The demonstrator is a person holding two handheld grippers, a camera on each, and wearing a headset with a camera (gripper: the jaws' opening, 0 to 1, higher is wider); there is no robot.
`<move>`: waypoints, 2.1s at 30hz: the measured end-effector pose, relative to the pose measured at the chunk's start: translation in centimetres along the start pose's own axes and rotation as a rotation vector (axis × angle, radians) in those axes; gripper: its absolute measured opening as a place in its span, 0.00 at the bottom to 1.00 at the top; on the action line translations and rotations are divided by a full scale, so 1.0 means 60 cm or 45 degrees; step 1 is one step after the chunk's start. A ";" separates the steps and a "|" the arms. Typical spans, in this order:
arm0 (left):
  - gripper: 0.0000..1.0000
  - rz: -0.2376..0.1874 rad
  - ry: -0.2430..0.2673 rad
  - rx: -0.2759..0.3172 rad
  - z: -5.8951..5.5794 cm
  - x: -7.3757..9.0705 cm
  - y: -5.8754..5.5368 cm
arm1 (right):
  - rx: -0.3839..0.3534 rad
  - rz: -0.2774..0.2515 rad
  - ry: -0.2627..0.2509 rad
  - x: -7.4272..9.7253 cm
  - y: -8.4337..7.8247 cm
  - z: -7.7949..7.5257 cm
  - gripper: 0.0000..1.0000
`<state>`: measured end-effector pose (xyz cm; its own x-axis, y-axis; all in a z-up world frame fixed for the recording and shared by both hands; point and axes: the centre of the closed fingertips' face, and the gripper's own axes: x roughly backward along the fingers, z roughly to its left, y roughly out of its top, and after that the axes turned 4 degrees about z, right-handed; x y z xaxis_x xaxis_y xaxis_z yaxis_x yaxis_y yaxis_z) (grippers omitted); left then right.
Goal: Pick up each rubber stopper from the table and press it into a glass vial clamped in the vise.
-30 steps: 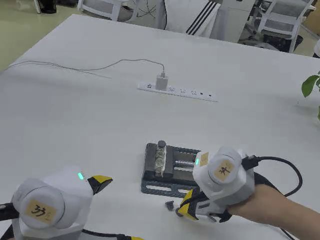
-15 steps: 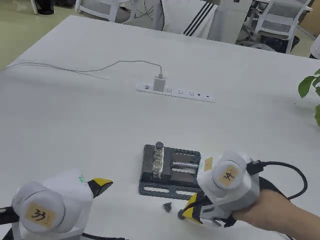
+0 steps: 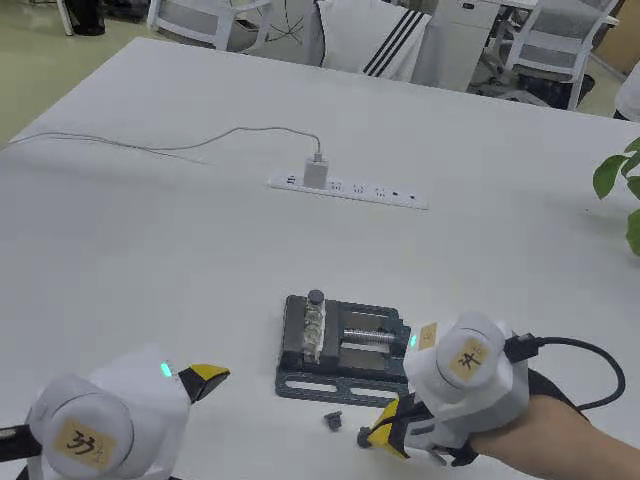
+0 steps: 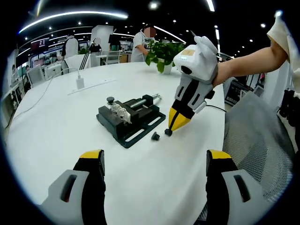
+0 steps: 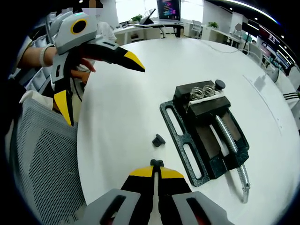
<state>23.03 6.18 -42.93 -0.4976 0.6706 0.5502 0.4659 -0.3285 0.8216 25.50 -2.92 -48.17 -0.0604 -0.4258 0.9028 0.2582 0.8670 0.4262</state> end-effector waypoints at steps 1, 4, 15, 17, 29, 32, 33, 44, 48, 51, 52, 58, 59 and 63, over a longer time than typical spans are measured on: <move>0.88 0.000 0.000 0.001 0.000 0.000 0.000 | -0.006 0.000 0.003 0.000 0.000 0.000 0.00; 0.87 -0.003 0.001 0.000 0.000 0.000 0.000 | -0.025 -0.005 0.008 0.000 0.000 0.001 0.00; 0.83 -0.035 0.007 -0.016 0.000 0.002 0.009 | -0.226 -0.170 0.066 0.022 0.028 0.001 0.00; 0.81 -0.047 0.007 -0.035 0.000 0.003 0.013 | -0.314 -0.236 0.108 0.031 0.041 0.005 0.00; 0.62 -0.173 0.010 -0.177 -0.011 0.014 0.066 | -0.731 -0.603 0.378 0.103 0.108 0.017 0.00; 0.57 -0.201 0.000 -0.217 -0.016 0.017 0.080 | -0.816 -0.695 0.450 0.123 0.122 0.019 0.00; 0.55 -0.205 0.000 -0.230 -0.017 0.018 0.083 | -0.844 -0.709 0.477 0.128 0.125 0.021 0.00; 0.32 -0.318 -0.005 -0.368 -0.037 0.028 0.134 | -1.237 -0.901 0.888 0.180 0.157 0.046 0.00; 0.26 -0.347 -0.021 -0.389 -0.044 0.029 0.150 | -1.341 -0.935 0.990 0.184 0.160 0.053 0.00; 0.21 -0.365 -0.035 -0.396 -0.048 0.028 0.156 | -1.413 -0.989 1.057 0.191 0.166 0.052 0.00; 0.18 -0.366 -0.042 -0.395 -0.049 0.028 0.158 | -1.431 -0.997 1.050 0.188 0.164 0.050 0.00; 0.12 -0.378 -0.046 -0.410 -0.051 0.027 0.163 | -1.541 -0.970 1.139 0.184 0.159 0.058 0.00; 0.11 -0.379 -0.049 -0.411 -0.052 0.027 0.163 | -1.550 -0.961 1.144 0.182 0.158 0.060 0.00; 0.08 -0.369 -0.062 -0.416 -0.055 0.025 0.161 | -1.601 -0.959 1.173 0.180 0.156 0.062 0.00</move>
<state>24.36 1.83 -33.67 -0.5349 0.7941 0.2886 0.0519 -0.3100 0.9493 23.69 1.54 -34.23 -0.1010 -0.9946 0.0246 0.9949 -0.1011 -0.0019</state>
